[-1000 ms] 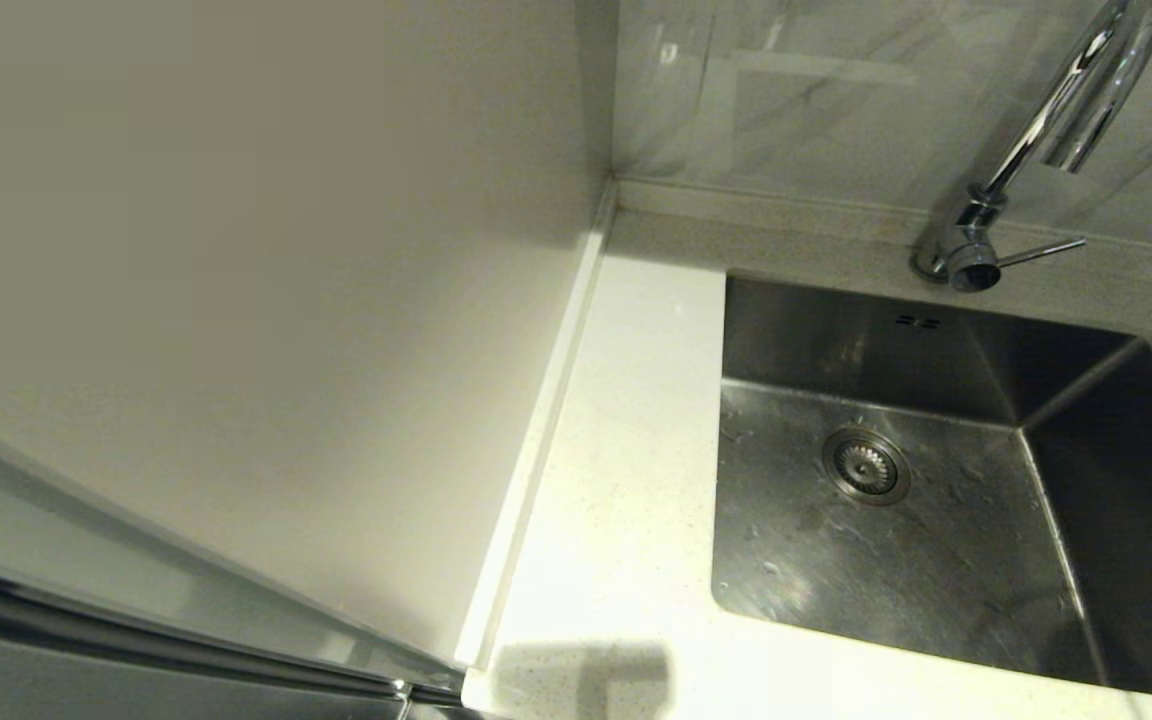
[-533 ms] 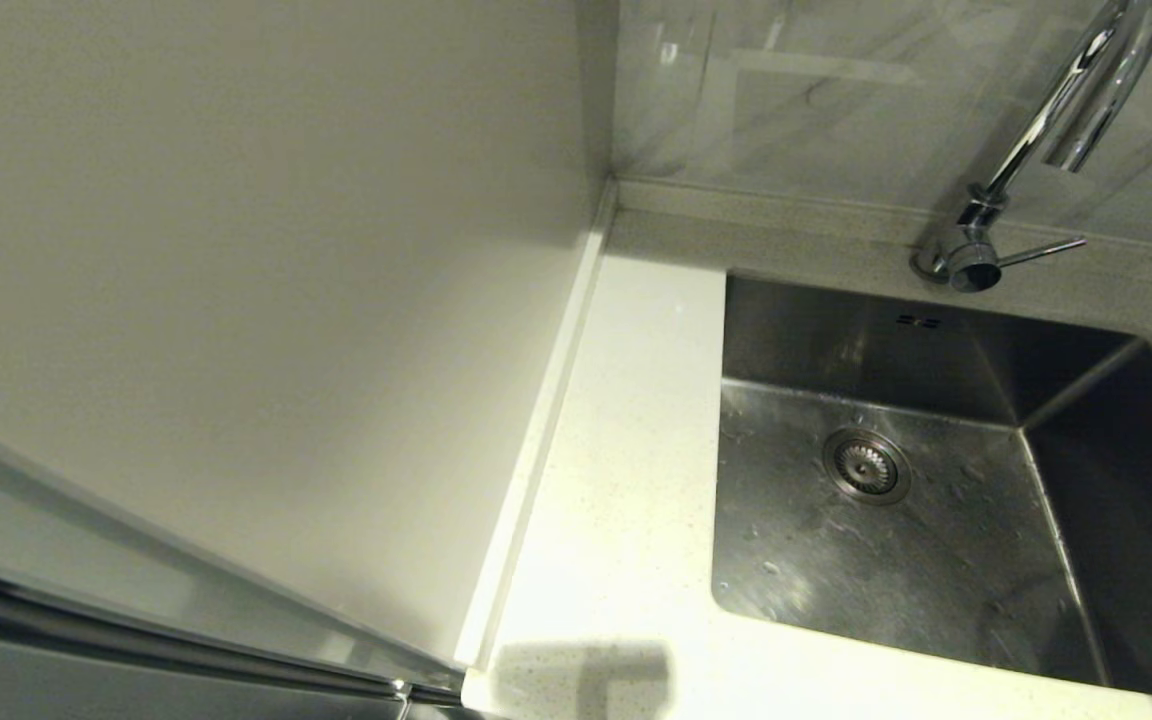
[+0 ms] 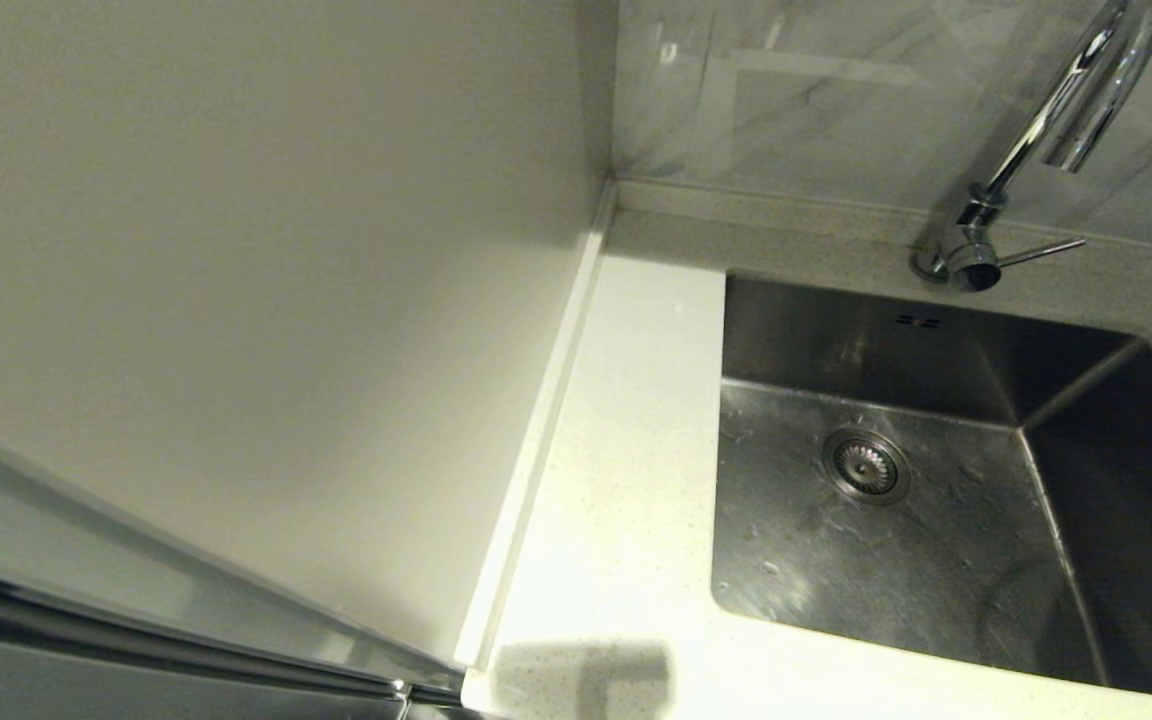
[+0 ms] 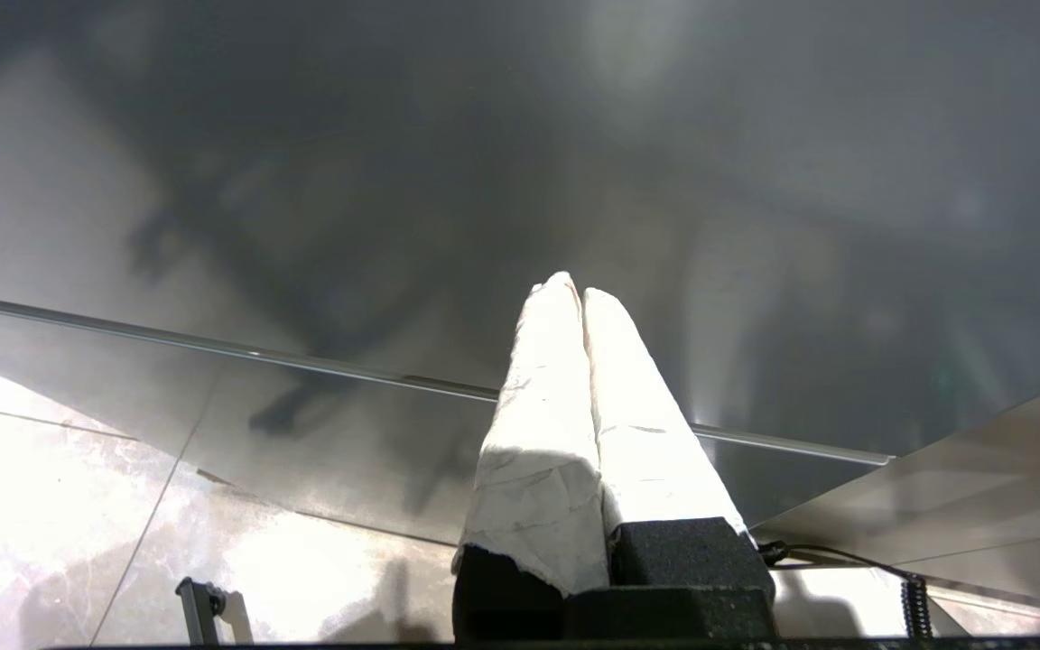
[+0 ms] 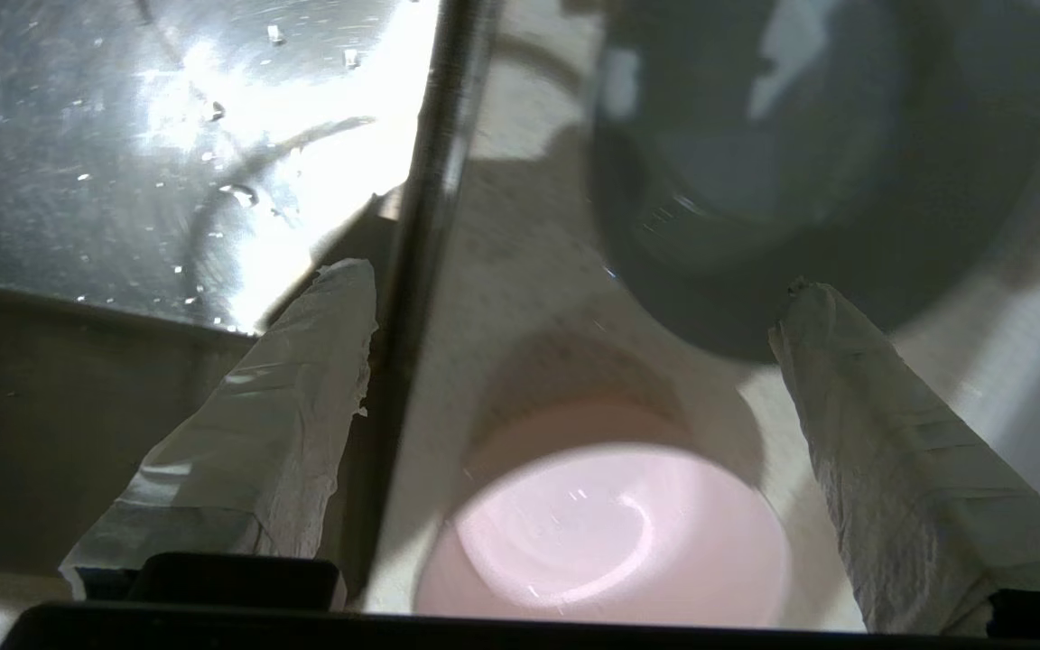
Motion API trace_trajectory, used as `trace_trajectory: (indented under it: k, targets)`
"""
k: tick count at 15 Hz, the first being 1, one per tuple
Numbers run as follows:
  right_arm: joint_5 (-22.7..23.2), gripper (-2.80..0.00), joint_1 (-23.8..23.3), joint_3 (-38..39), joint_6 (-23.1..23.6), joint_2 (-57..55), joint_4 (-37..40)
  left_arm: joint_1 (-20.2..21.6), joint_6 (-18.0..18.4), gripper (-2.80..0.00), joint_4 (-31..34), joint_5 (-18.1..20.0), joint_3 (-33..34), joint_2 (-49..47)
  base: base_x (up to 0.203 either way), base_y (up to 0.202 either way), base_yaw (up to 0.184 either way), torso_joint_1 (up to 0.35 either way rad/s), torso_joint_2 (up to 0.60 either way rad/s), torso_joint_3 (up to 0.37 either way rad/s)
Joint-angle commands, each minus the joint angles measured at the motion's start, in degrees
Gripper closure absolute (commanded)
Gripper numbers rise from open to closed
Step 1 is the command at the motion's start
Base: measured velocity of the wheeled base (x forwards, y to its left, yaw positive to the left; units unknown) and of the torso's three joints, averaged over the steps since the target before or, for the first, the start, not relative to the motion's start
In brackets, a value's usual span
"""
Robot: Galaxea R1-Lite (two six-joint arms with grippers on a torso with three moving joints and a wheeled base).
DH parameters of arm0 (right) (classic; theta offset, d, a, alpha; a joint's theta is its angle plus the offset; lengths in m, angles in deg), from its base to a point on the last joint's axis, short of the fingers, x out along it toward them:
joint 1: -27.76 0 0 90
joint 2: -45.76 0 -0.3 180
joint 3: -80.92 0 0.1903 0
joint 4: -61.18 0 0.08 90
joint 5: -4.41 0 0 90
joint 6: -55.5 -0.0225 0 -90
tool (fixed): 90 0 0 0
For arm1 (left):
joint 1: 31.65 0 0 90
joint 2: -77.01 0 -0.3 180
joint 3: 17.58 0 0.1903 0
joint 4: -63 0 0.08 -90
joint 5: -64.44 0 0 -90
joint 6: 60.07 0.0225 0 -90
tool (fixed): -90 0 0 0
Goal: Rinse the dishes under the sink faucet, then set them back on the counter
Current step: Put a bowl into the sink
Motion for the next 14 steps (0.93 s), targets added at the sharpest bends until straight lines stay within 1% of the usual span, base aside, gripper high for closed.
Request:
trace_trajectory:
  k: [1, 6, 7, 14]
  targets:
    - [0.2, -2.80, 1.2, -0.2, 0.3, -3.1, 0.1, 0.0, 0.0, 0.00, 0.0, 0.0, 0.2, 0.0, 0.000, 0.000, 0.000, 0.000, 0.00, 0.000]
    - [-0.1, -2.80, 1.1, -2.1, 0.6, -7.2, -0.1, 0.0, 0.0, 0.00, 0.0, 0.0, 0.2, 0.0, 0.000, 0.000, 0.000, 0.000, 0.00, 0.000]
    - [-0.1, 0.00, 1.0, -2.2, 0.6, -7.5, -0.1, 0.0, 0.0, 0.00, 0.0, 0.0, 0.2, 0.0, 0.000, 0.000, 0.000, 0.000, 0.00, 0.000]
    - [-0.3, 0.00, 1.1, -2.7, 0.6, -7.5, -0.2, 0.0, 0.0, 0.00, 0.0, 0.0, 0.2, 0.0, 0.000, 0.000, 0.000, 0.000, 0.00, 0.000]
